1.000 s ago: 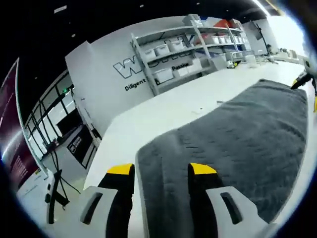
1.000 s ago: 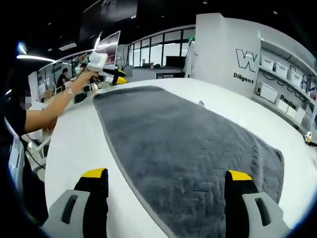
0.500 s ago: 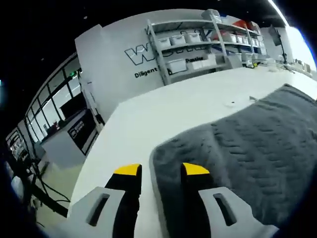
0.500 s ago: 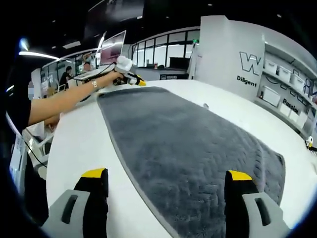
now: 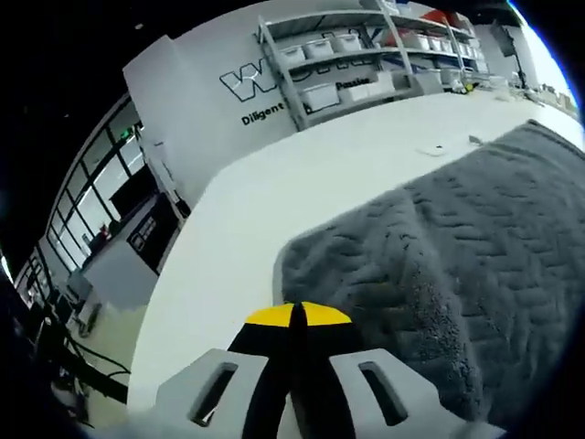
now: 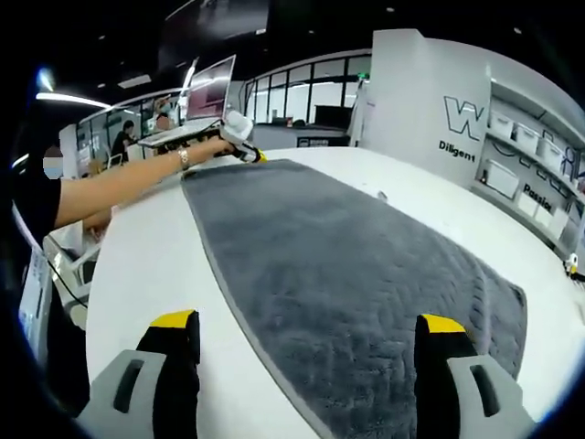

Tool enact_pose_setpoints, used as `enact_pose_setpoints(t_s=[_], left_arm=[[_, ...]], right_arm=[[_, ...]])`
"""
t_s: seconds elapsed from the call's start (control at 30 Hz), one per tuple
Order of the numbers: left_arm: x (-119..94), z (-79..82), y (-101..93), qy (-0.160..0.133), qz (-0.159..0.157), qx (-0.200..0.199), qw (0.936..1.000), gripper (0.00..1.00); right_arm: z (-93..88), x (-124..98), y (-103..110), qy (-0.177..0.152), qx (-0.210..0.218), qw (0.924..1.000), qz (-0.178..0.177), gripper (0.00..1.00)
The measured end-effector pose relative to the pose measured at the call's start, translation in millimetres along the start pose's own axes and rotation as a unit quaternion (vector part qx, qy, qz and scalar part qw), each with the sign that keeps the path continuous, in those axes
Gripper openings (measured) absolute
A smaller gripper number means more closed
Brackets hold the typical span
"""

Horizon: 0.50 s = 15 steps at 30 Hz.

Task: Open the folded towel by lifting each exposed corner and separating the folded layers until the towel lies flat within the target outline without major curled edges

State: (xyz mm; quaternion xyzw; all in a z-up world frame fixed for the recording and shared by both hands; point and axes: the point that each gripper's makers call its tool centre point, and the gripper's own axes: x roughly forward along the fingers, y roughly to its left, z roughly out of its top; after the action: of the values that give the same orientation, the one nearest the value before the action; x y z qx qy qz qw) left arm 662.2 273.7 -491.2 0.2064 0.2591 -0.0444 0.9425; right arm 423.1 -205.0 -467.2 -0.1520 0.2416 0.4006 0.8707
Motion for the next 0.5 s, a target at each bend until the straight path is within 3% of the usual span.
enact_pose_setpoints(t_s=[0.27,0.5], left_arm=[[-2,-8.1,16.5,0.01,0.034,0.026,0.999,0.01],[-3,-8.2,18.2,0.006,0.04,0.038,0.9985,0.01]], right_arm=[[-1.2,0,-2,0.001,0.006,1.0,-0.001,0.99],[-1.9,1,-3,0.003,0.008,1.0,-0.001,0.99]])
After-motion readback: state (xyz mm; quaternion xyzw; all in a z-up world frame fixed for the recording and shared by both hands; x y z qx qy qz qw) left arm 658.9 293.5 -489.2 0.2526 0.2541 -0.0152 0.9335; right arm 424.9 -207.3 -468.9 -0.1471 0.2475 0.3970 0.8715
